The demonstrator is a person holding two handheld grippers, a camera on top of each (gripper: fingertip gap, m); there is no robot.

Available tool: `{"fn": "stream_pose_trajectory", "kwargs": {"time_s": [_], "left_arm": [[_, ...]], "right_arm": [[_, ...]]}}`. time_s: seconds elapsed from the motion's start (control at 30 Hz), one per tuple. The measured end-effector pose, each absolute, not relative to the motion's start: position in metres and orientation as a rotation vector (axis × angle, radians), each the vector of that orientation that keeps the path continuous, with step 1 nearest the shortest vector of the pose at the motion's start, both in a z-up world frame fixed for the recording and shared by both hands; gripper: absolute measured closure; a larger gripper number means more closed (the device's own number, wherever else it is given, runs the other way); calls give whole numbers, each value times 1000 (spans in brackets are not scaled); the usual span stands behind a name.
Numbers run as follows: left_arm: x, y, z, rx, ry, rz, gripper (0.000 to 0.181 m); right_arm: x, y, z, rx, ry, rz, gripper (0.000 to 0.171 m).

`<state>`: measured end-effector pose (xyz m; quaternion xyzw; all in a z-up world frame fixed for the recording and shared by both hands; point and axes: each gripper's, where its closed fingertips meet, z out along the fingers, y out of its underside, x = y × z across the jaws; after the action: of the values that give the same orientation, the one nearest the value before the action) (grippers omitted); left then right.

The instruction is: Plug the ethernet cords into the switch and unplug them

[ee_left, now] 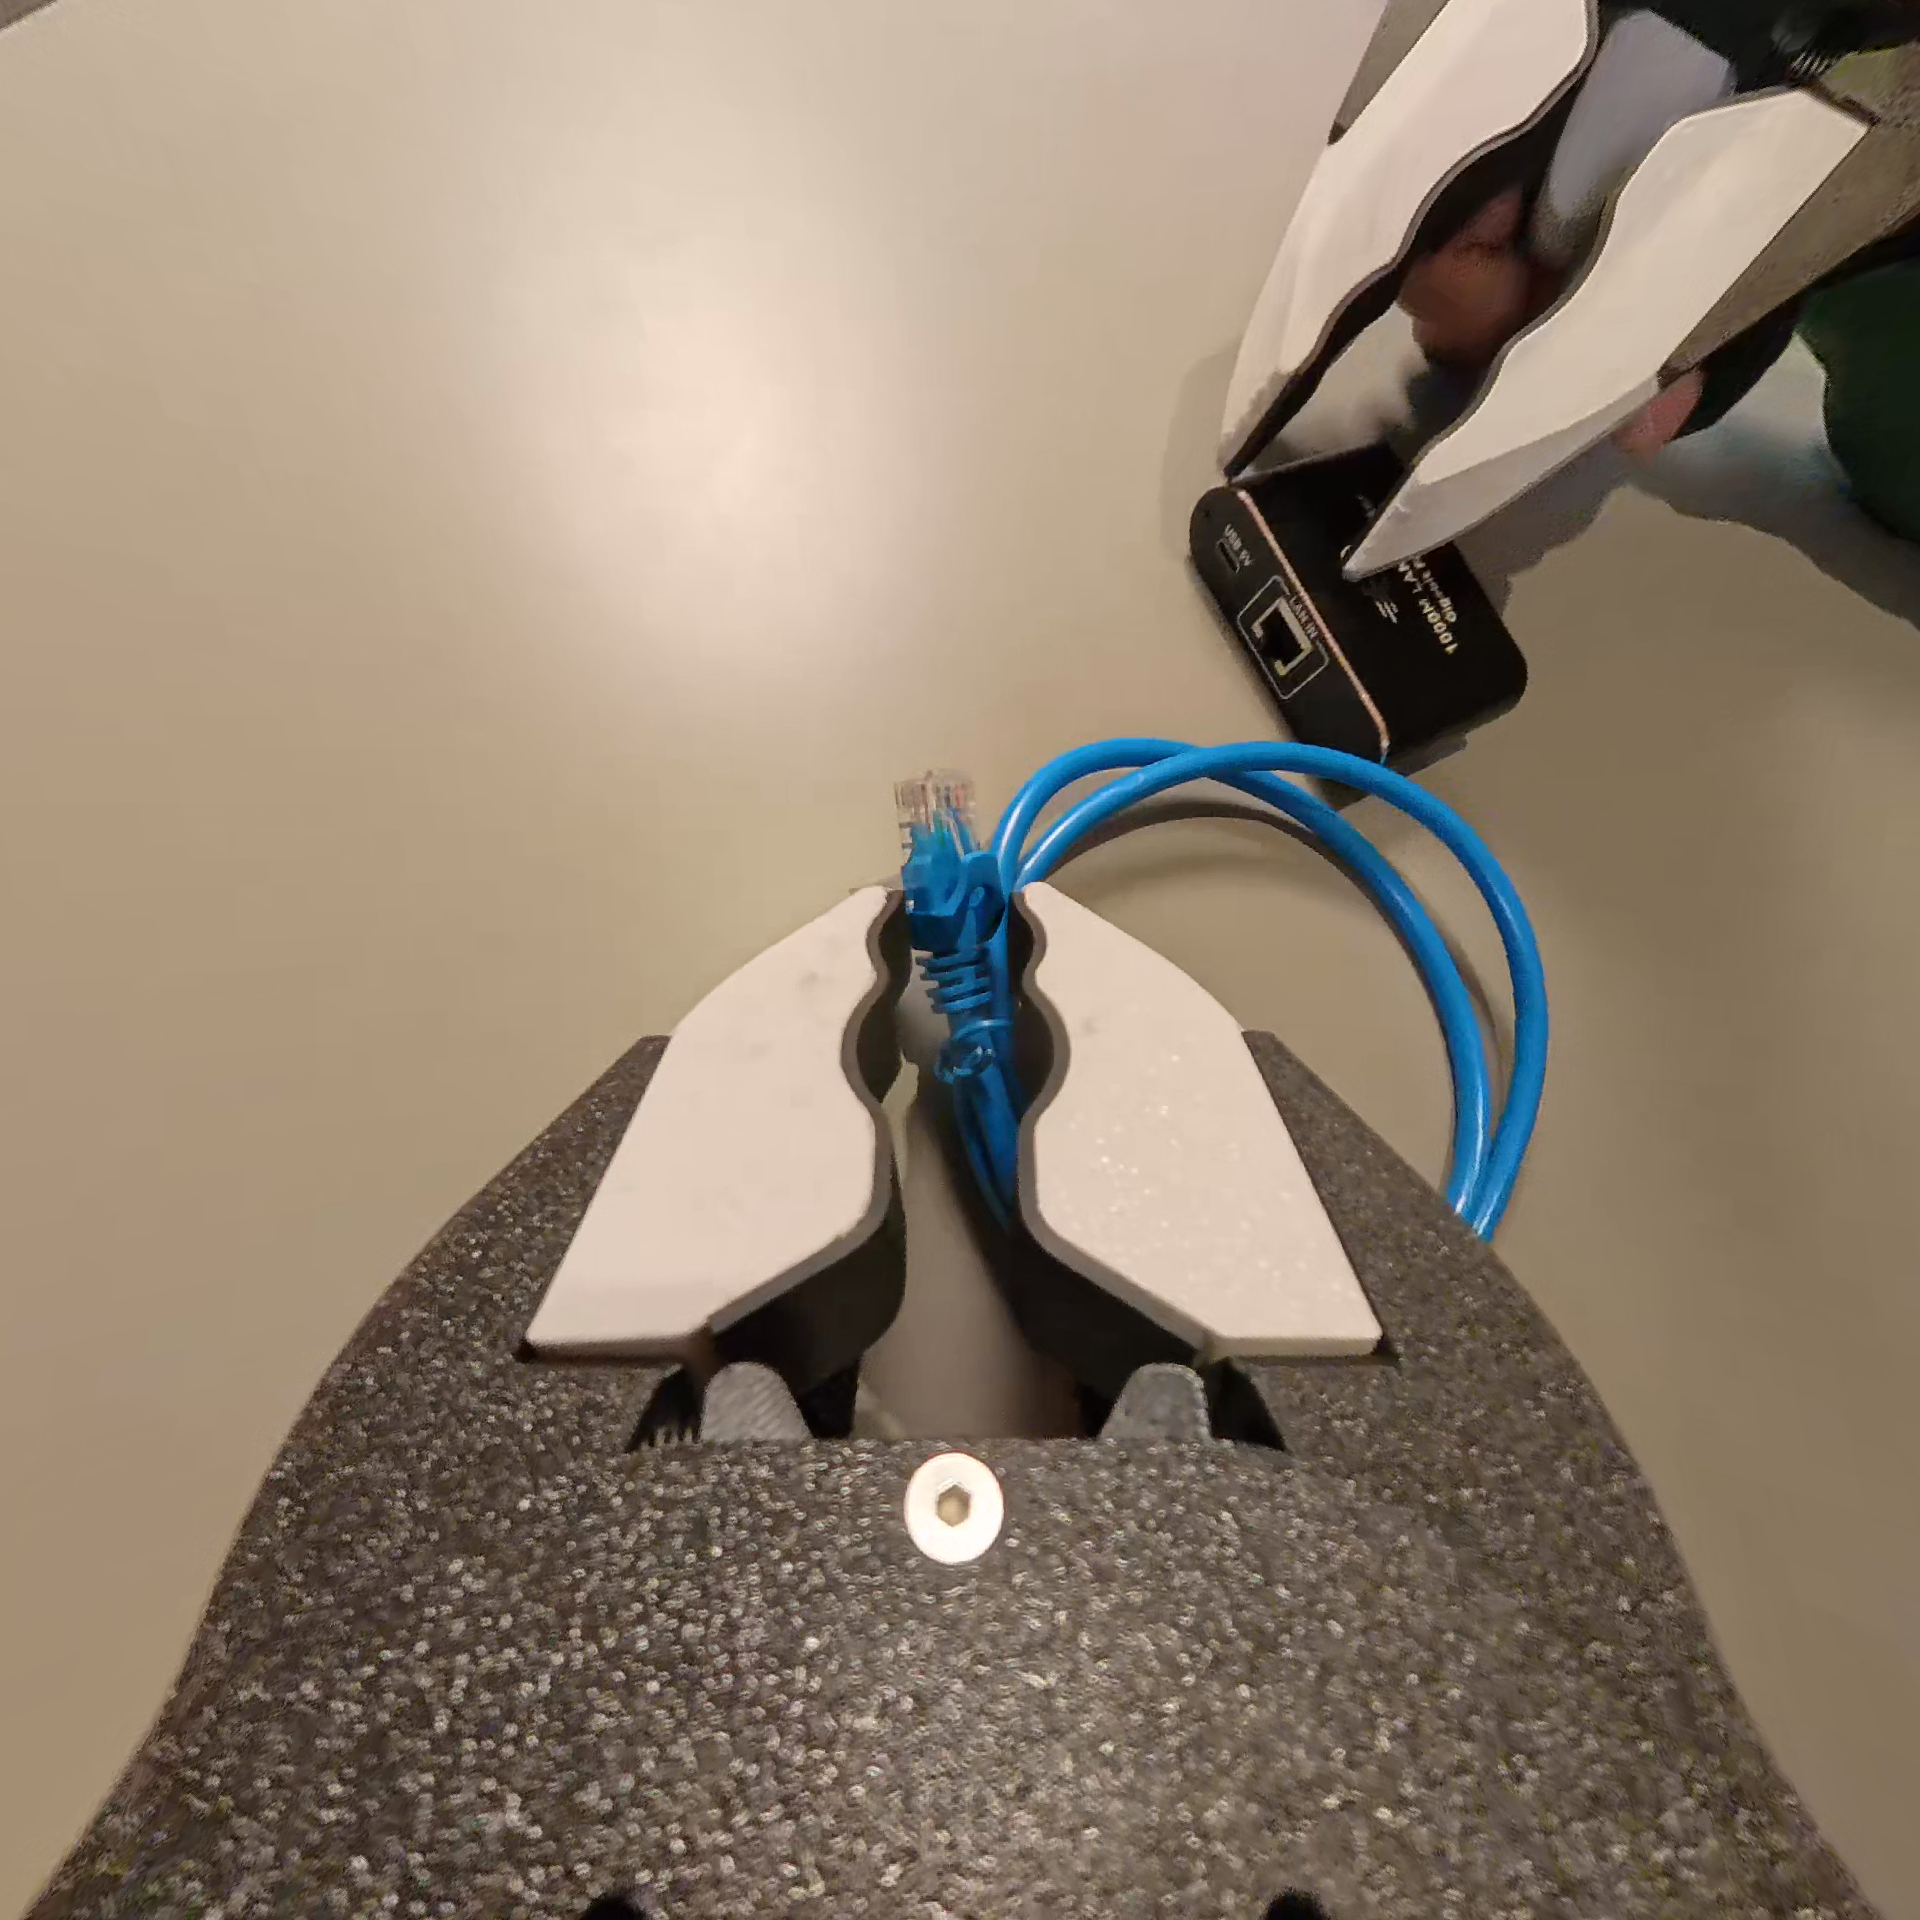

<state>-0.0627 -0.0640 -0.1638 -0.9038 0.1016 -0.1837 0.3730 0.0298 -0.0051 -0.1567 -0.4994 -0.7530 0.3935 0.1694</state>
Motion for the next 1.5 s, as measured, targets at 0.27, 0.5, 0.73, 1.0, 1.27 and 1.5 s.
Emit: {"fn": "stream_pose_trajectory", "kwargs": {"time_s": [0.27, 0.5, 0.73, 1.0, 1.27, 1.5], "left_arm": [[-65, -64, -162, -2300, 243, -482, 163], [-66, -63, -160, -2287, 237, -491, 164], [-71, -62, -158, -2273, 212, -473, 164], [-75, -61, -157, -2266, 193, -452, 164], [-91, -69, -146, -2256, 163, -417, 164], [-110, -73, -137, -2231, 87, -359, 164]], "right_arm": [[46, -18, -135, -1283, -2171, 1344, 98], [56, -23, -159, -1227, -2323, 1135, 86], [38, -16, -164, -1442, -2217, 1065, 99], [19, 4, -157, -1724, -1949, 1042, 122], [40, 15, -150, -1529, -2069, 1118, 91], [54, -9, -161, -1525, -2232, 1145, 103]]}}
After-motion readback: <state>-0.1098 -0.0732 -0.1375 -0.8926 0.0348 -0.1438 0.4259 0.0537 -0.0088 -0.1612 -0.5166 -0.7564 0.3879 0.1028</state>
